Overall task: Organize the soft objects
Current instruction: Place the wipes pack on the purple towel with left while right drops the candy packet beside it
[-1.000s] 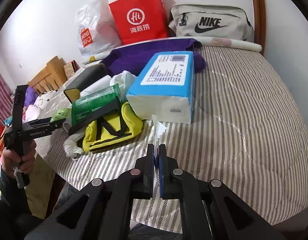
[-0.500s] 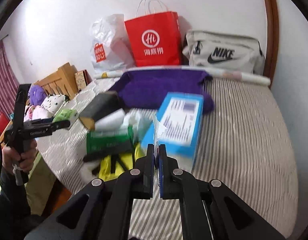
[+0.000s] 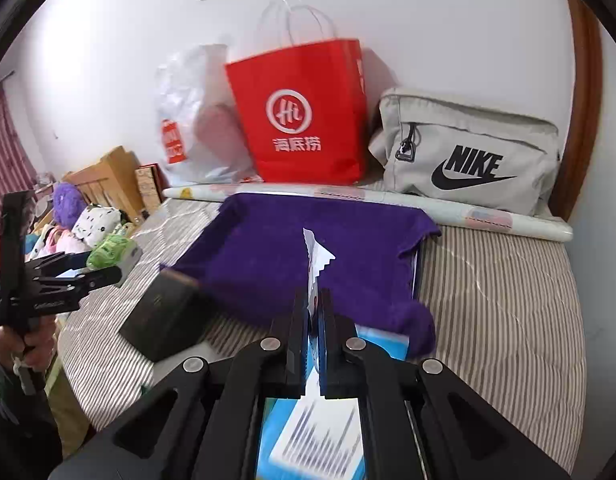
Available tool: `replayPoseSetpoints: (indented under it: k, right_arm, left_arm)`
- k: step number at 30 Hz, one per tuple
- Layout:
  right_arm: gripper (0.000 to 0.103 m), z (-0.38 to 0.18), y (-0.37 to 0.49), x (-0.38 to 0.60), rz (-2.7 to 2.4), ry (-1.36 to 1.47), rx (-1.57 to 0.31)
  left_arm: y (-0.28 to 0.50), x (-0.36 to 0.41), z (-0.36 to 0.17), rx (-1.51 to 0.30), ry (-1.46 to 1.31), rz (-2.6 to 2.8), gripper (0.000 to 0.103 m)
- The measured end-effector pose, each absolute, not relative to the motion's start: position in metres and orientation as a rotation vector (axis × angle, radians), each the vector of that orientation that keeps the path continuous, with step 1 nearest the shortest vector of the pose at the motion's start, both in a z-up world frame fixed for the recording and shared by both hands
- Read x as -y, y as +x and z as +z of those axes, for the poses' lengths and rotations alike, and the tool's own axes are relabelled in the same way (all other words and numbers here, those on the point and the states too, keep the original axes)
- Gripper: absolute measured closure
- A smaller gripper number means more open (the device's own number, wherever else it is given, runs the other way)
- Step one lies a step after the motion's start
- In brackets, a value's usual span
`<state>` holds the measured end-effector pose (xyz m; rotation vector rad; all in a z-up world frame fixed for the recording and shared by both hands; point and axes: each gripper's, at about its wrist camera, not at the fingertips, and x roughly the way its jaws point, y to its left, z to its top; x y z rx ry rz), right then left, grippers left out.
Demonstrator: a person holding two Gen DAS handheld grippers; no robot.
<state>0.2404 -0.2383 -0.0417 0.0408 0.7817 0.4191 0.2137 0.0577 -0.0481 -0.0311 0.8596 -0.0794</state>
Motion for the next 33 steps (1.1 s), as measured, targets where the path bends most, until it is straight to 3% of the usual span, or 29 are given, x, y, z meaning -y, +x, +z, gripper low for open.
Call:
replayPoseSetpoints:
  k: [15,25,30,32,33]
  right_arm:
    - [0.099,-0.102,0.356,0.227,0.443,0.041,-0.972]
    - [0.097,-0.135,0.399,0.228,0.465,0.058,-1.085]
    - [0.092,-0.144,0.408,0.229,0.449,0.048,-1.108]
    - [0.085,-0.145,0.409,0.229,0.447,0.035,-1.109]
    - [0.075,-0.145,0.411,0.229,0.436,0.022,-1.112]
  left_arm:
    - [0.355,-0.032,-0.088,-0.957,-0.027,-0.149,0.031]
    - [0.410,-0.029,-0.119,-1.039,-0.020,-0.152,0.030]
    - [0.424,-0.029,-0.132,-1.092,-0.039,-0.162,0.030]
    - [0.428,-0.026,-0.134,-1.102,-0.039,-0.165,0.030]
    - [0.429,-0.026,-0.135,-1.104,-0.037,-0.164,0.029]
